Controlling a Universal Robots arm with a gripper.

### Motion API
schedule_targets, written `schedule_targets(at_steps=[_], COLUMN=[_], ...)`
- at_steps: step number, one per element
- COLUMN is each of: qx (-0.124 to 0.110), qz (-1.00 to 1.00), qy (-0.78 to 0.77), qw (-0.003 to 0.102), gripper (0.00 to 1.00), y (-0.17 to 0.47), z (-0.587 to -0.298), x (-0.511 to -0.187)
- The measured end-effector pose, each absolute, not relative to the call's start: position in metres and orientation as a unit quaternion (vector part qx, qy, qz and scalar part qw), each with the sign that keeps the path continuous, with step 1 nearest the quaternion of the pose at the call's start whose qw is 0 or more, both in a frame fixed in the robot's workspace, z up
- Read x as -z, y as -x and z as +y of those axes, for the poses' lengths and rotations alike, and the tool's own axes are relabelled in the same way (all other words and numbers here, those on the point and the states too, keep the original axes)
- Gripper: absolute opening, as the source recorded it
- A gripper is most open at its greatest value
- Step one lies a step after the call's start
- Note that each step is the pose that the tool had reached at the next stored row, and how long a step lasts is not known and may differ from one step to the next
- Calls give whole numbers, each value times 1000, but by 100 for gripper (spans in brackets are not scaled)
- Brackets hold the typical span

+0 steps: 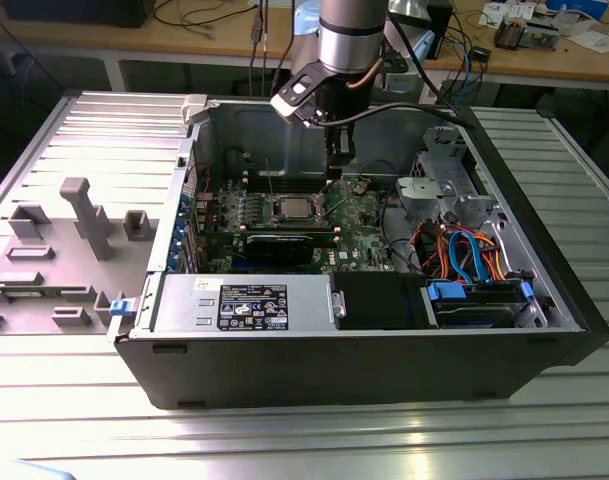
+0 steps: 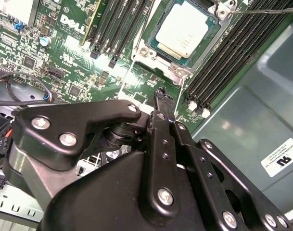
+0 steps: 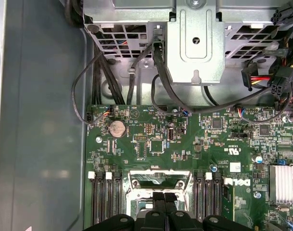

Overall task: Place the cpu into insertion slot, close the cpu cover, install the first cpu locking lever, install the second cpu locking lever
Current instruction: 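Close the cpu cover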

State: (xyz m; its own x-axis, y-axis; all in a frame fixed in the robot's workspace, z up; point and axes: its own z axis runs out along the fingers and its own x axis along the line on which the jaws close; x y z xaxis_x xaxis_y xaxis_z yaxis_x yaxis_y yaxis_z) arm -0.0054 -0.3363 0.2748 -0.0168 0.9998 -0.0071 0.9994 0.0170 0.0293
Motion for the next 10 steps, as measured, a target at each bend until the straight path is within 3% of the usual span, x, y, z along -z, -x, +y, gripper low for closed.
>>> schedule_targets(at_steps=[10], qx=[-8], qz=[713], qy=[-701], qw=[13], gripper=[11], y=[2], z=[-336], x=[-275])
